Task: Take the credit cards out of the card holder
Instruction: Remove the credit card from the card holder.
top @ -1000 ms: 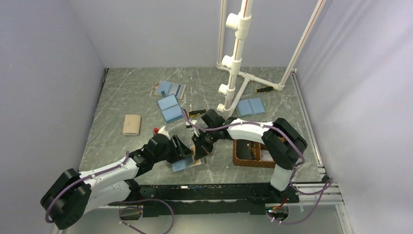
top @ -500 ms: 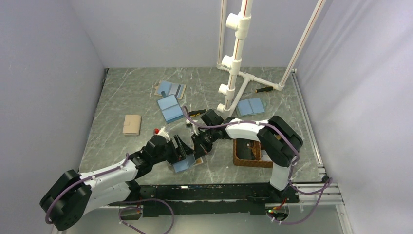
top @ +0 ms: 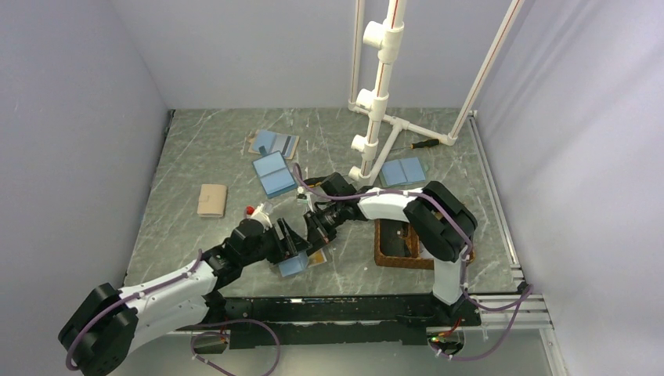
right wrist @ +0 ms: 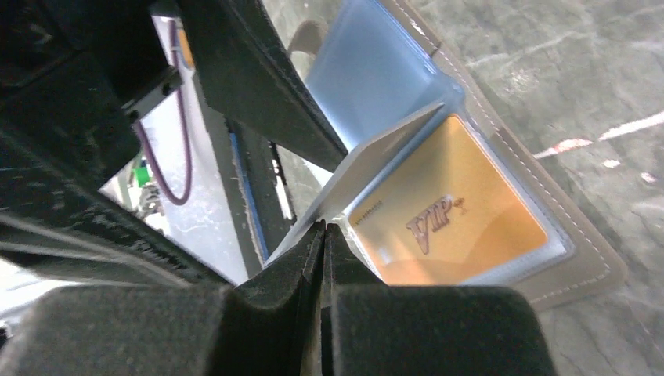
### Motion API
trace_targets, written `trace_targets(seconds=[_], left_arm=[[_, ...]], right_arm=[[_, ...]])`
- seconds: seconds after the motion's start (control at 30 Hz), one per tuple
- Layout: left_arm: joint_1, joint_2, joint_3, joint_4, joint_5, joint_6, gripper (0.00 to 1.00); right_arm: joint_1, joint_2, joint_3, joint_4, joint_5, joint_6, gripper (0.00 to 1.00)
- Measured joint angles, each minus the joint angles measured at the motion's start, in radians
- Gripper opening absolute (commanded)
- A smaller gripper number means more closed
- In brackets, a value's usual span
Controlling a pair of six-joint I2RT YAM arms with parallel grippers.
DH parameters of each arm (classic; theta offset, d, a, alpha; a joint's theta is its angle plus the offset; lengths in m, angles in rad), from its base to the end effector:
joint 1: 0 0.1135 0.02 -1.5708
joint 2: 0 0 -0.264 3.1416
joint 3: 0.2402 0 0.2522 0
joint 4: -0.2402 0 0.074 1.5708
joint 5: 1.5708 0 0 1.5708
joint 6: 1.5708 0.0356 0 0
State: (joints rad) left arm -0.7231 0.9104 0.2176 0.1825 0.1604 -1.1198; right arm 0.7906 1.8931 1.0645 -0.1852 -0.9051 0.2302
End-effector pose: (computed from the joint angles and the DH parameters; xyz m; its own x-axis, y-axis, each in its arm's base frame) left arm 0.1313 -0.1234 0.1584 -0.8416 -0.4422 -0.3101 0.0007 0.5733 -0.8194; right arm 0.2363 0.2785 0.1424 -0.7482 -0.5557 -0.3624 -0.5759 0.2729 0.7706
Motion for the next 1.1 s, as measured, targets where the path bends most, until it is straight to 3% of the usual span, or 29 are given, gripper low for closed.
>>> trace_targets(seconds=[0.23,0.6,0.9,0.97,1.1], left_arm=[[0.0,-0.014,0.0,-0.091,-0.015,0.016,0.66],[0.0,-0.032,0.0,-0.132,-0.027,0.026,0.46],[0.0,-0.135,0.003,-0.327,-0.08,0.03,0.38],[0.0,-0.16,0.003,-0.356,-0.091,0.031,0.33],[0.0,-0.193,0.003,-0.386,-0.11,0.035,0.09]], right_arm=[[0.0,0.018,0.016,0.029,-0.065,0.05,0.04],[0.003,0.077,0.049,0.028,-0.096,0.075,0.04],[0.005,0.072,0.135,-0.089,-0.022,-0.052,0.04],[0.005,0.064,0.155,-0.126,0.003,-0.1,0.04],[0.005,0.04,0.202,-0.225,0.021,-0.23,0.05]])
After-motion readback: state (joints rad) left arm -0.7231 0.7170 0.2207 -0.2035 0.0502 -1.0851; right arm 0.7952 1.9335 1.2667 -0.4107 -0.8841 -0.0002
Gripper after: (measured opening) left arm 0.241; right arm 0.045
